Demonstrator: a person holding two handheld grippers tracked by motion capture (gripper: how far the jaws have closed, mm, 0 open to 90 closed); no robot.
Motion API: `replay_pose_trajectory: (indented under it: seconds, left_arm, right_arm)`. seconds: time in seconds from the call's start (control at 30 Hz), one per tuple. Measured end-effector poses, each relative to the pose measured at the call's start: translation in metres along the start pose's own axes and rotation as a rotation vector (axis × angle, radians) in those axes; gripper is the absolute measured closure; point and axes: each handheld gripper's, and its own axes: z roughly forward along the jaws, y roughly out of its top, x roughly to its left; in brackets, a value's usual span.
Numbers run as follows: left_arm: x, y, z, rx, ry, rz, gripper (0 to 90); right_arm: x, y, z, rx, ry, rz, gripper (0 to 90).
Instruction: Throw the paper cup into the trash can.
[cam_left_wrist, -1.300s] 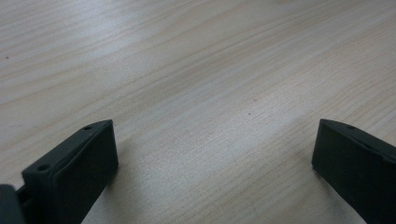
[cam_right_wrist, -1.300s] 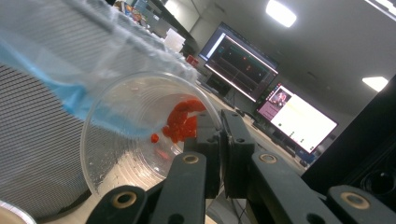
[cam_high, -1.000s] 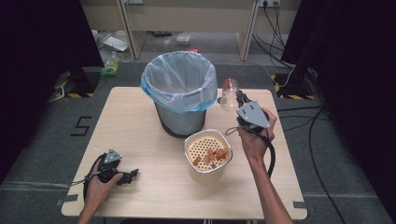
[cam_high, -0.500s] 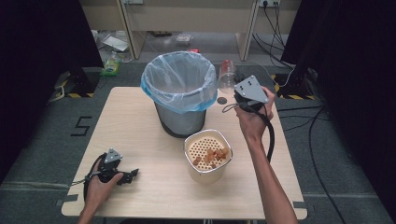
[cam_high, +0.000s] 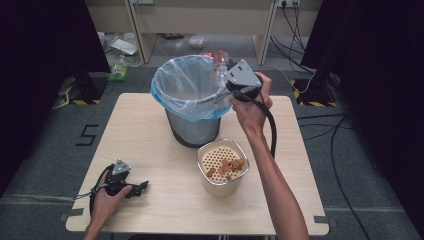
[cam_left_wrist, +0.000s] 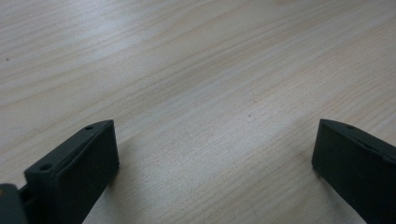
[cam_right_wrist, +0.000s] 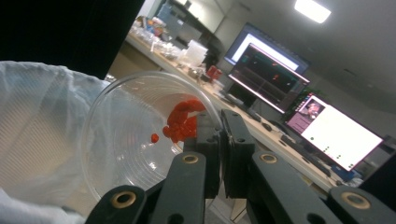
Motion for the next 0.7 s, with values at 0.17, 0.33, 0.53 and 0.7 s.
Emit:
replay_pose_trajectory:
  seconds: [0.17,0.33,0.53,0.7]
  left_arm:
    - [0.000,0.000,0.000,0.001,0.000,0.000,0.0]
    - [0.000,0.000,0.000,0.001,0.000,0.000,0.0]
    - [0.000,0.000,0.000,0.001,0.001,0.000,0.0]
    - [0.000,0.000,0.000,0.000,-0.001,0.000,0.0]
  right_arm:
    - [0.015,0.012,0.024,0.033,0.063,-0.002,86.9]
    - [0.029,0.014,0.048,0.096,0.129,0.004,85.0]
    - [0.038,0.012,0.067,0.148,0.164,0.035,73.1]
    - [0.031,0.010,0.066,0.159,0.154,0.057,66.0]
